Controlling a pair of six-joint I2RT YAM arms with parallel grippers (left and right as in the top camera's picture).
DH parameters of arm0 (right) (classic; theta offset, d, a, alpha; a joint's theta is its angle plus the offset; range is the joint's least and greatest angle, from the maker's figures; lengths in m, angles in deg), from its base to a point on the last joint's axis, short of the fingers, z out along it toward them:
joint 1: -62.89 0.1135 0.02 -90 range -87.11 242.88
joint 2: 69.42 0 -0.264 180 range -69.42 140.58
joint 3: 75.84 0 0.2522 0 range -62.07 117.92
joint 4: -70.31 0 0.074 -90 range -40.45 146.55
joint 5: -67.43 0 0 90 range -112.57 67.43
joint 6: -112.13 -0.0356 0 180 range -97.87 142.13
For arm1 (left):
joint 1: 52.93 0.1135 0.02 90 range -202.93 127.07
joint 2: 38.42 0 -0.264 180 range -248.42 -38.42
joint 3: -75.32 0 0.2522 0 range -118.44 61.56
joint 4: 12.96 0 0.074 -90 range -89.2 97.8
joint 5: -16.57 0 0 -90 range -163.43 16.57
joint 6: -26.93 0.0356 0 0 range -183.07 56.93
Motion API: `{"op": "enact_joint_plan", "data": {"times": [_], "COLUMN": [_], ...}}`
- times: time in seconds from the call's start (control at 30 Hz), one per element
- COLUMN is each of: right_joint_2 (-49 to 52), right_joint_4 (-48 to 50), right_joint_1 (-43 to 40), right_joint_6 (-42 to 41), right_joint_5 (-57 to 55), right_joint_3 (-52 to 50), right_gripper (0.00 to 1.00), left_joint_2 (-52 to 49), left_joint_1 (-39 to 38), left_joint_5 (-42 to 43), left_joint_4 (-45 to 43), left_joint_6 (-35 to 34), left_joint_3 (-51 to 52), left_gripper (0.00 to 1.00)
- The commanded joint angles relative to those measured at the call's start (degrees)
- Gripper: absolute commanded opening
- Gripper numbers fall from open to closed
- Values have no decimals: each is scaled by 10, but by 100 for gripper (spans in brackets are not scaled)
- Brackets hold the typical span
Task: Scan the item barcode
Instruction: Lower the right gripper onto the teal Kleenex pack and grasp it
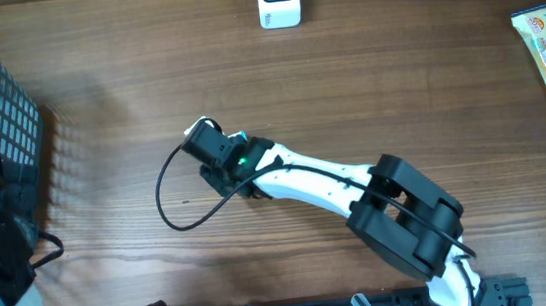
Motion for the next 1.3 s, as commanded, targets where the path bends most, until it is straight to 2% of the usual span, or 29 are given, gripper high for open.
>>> {"op": "enact_joint_plan", "data": {"times": [0.0,0.27,0.57,0.63,0.77,1.07,1.27], "right_joint_2": [19,31,32,32,32,32,33], "right_joint_4": [6,13,10,3,2,9,10], "right_joint_1": [3,3,3,3,3,3,3], "right_joint_6": [7,7,8,9,26,38,38], "right_joint_5": [-35,-94,-144,-178,-194,-233,-191], "right_joint_3": [-2,-2,-2,-2,-2,-1,-2], "right_gripper": [41,41,33,47,52,51,42], "left_joint_2": [0,0,0,0,0,0,0], "left_joint_1": [3,3,3,3,3,3,3], "left_joint_5": [3,3,3,3,3,3,3], "left_joint_4": [1,1,1,1,1,1,1], "left_joint_6": [5,5,5,5,5,5,5], "left_joint_3": [-3,-3,-3,-3,-3,-3,-3], "left_gripper": [100,100,100,100,100,100,100]}}
